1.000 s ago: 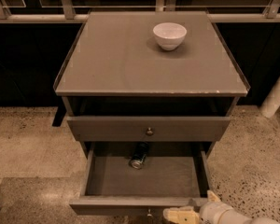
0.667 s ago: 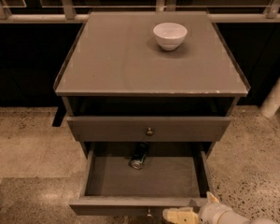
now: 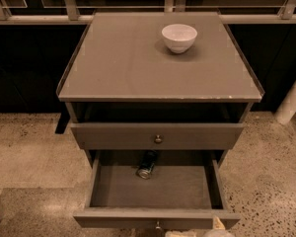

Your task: Pick green can from middle drawer and place on counter

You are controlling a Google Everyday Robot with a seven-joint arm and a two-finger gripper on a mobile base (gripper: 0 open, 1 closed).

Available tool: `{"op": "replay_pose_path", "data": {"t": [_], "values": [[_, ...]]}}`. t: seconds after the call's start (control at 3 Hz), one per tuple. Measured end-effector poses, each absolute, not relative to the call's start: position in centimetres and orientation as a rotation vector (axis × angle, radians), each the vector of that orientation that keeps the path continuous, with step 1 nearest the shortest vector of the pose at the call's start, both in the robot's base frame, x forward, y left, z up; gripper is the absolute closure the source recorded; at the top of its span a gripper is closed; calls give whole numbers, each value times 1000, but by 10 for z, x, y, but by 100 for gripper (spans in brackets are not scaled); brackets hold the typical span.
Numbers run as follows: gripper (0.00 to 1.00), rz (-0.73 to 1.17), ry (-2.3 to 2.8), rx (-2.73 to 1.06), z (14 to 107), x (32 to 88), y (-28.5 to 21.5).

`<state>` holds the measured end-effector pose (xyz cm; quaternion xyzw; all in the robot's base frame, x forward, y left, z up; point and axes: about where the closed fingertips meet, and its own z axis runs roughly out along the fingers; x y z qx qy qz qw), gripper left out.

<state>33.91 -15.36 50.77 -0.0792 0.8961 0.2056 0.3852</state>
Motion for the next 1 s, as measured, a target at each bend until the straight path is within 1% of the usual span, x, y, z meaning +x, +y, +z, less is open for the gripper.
{"op": "replay_pose_path", "data": {"t": [0.33,1.0], "values": [[0,601,2270,-234,480,355,-115],[0,730,2175,-349,462,415,-25]]}}
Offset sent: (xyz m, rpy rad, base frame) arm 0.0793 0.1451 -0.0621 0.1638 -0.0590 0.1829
